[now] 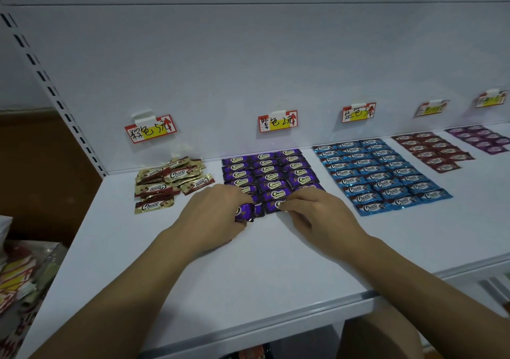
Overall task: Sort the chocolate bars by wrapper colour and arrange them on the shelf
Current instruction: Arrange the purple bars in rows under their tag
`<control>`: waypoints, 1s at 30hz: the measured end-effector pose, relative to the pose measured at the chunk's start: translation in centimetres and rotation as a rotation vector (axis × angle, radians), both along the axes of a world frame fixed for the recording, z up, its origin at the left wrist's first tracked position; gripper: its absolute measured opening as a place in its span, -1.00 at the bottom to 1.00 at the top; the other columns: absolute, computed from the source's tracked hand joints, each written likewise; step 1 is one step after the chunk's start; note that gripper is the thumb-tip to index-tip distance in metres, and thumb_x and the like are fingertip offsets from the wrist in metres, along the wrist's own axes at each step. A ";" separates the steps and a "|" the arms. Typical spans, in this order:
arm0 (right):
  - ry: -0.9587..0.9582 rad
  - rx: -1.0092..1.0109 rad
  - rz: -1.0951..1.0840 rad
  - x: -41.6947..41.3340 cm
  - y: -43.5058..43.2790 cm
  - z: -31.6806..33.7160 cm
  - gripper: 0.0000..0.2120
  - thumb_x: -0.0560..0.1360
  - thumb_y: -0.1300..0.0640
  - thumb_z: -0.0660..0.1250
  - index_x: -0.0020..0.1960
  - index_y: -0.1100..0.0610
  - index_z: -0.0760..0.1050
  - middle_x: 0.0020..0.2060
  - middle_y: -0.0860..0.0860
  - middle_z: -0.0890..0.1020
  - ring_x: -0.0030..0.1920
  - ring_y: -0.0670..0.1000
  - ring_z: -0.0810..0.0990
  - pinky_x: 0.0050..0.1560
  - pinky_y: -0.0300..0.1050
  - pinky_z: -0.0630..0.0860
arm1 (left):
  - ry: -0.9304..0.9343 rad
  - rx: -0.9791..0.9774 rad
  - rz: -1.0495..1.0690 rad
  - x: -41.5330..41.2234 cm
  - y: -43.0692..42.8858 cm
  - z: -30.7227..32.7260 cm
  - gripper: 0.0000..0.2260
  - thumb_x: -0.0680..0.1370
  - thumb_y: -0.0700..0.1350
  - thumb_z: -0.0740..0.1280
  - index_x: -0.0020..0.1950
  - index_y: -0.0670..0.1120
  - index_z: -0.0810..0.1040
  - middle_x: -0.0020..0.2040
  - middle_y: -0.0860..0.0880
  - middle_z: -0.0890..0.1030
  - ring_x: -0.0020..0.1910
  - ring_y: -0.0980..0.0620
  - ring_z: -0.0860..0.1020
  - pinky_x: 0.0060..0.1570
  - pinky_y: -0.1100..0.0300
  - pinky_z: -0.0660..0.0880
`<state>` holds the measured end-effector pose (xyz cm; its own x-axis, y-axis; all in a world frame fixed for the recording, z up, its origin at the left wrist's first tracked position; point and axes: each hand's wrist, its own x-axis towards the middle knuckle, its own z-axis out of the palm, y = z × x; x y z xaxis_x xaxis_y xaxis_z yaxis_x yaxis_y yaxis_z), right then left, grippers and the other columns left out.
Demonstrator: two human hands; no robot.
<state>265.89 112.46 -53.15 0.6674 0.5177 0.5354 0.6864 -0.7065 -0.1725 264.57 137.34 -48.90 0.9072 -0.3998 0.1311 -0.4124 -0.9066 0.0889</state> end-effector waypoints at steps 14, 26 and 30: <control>-0.011 0.016 0.013 0.2 0.1 0.0 -0.80 0.51 0.17 0.35 0.09 0.06 0.67 0.01 -0.05 0.65 0.00 0.06 0.62 -0.11 0.03 0.61 | -0.018 -0.189 0.042 -0.4 -0.4 0.0 -0.78 0.50 -0.01 0.43 0.14 0.14 0.64 0.02 0.15 0.67 0.03 0.06 0.60 -0.02 0.12 0.56; 0.742 0.950 0.288 2.5 4.4 5.7 -0.62 0.45 0.32 0.51 0.20 0.20 0.48 -0.04 0.13 0.73 -0.19 0.13 0.69 -0.03 0.15 0.66 | 0.586 -1.679 0.026 1.0 -3.7 3.0 -0.64 0.57 -0.27 0.36 0.36 -0.11 0.55 0.18 -0.20 0.68 0.18 -0.20 0.65 0.17 -0.06 0.60; 0.760 1.032 0.282 3.1 4.1 4.6 -0.62 0.45 0.38 0.48 0.23 0.19 0.53 -0.13 0.18 0.72 -0.11 0.16 0.71 0.04 0.18 0.65 | 0.639 -1.713 0.022 1.5 -2.8 2.3 -0.58 0.52 -0.21 0.40 0.39 -0.03 0.55 0.23 -0.16 0.66 0.15 -0.19 0.66 0.17 -0.12 0.60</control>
<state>269.00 116.59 -48.55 0.9130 0.2689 0.3067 0.2801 0.1334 -0.9507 266.12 134.58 -46.56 0.9794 -0.2020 0.0071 0.0629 0.3378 0.9391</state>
